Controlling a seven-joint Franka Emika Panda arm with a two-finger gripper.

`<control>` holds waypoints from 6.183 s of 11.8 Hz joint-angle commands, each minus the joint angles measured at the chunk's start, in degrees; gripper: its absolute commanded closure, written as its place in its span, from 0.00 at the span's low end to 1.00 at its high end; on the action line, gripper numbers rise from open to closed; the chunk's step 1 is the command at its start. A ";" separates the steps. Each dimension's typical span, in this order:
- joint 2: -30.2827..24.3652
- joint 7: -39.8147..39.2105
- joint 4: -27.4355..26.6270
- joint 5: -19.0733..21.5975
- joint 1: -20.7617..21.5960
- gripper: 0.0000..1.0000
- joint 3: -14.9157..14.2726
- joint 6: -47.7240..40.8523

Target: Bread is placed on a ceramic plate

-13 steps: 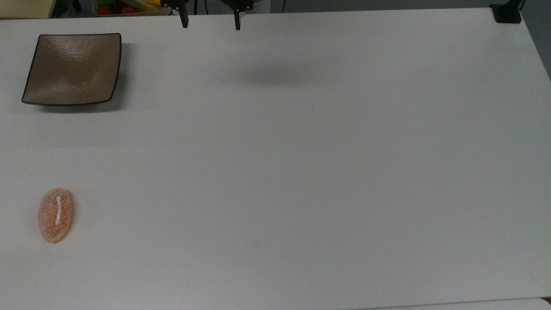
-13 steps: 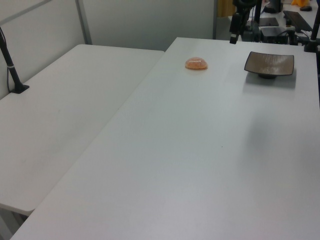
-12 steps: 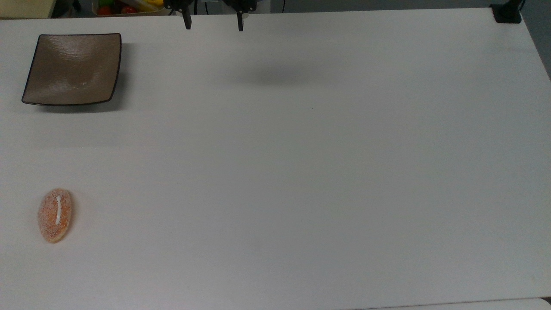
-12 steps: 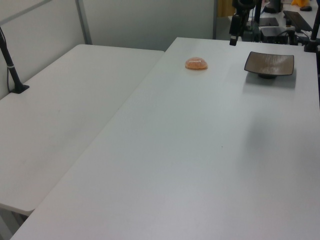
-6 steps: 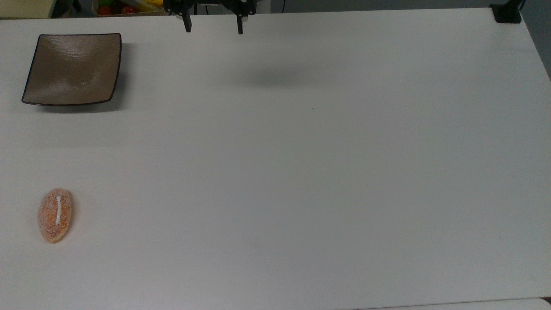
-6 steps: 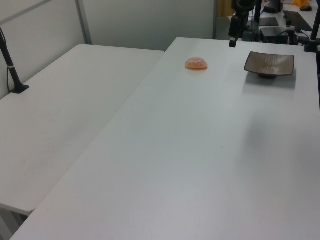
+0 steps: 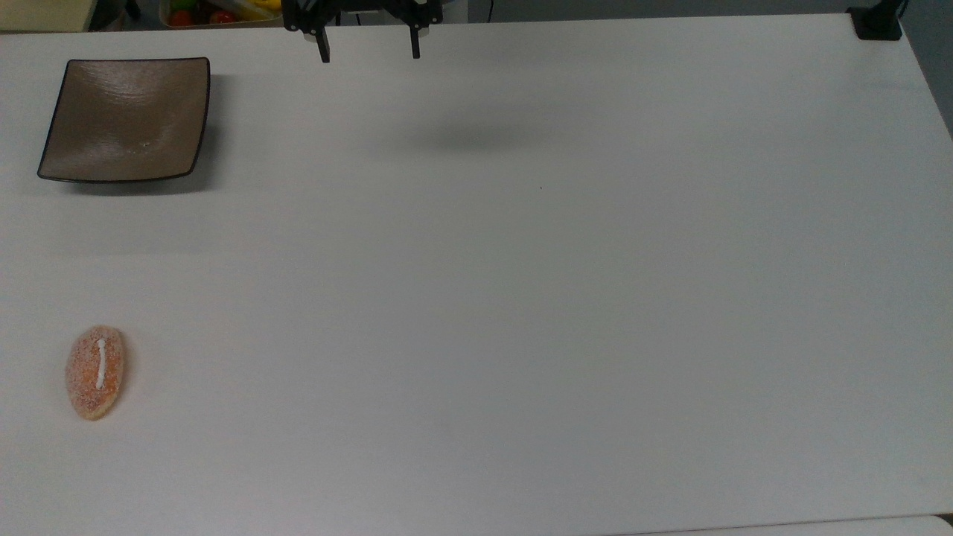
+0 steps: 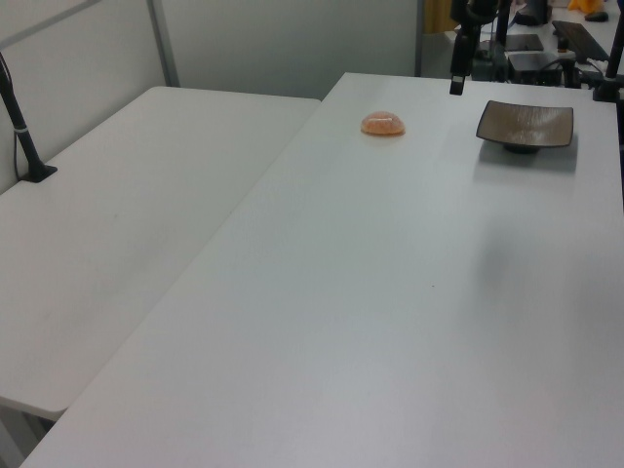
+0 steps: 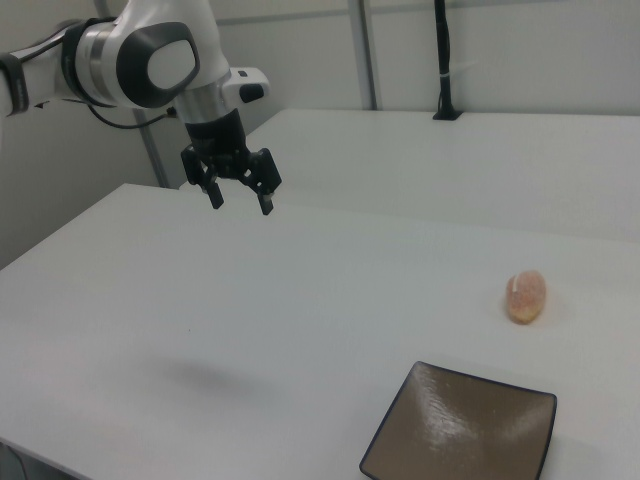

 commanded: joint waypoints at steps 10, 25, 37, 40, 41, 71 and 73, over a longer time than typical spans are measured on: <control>9.72 -10.56 7.36 2.32 -7.89 0.00 -2.72 12.64; 44.26 -10.21 27.23 7.26 -17.29 0.00 -4.23 52.65; 55.53 -10.56 29.80 6.90 -19.93 0.02 -3.97 61.46; 55.88 -10.47 29.53 6.90 -19.84 0.20 -3.62 61.46; 55.88 -10.47 29.53 6.82 -19.84 0.32 -3.44 61.46; 5.34 -33.22 -20.90 6.64 -32.93 0.94 -2.29 31.10; 5.69 -36.21 -23.55 6.64 -33.55 0.93 -3.43 35.34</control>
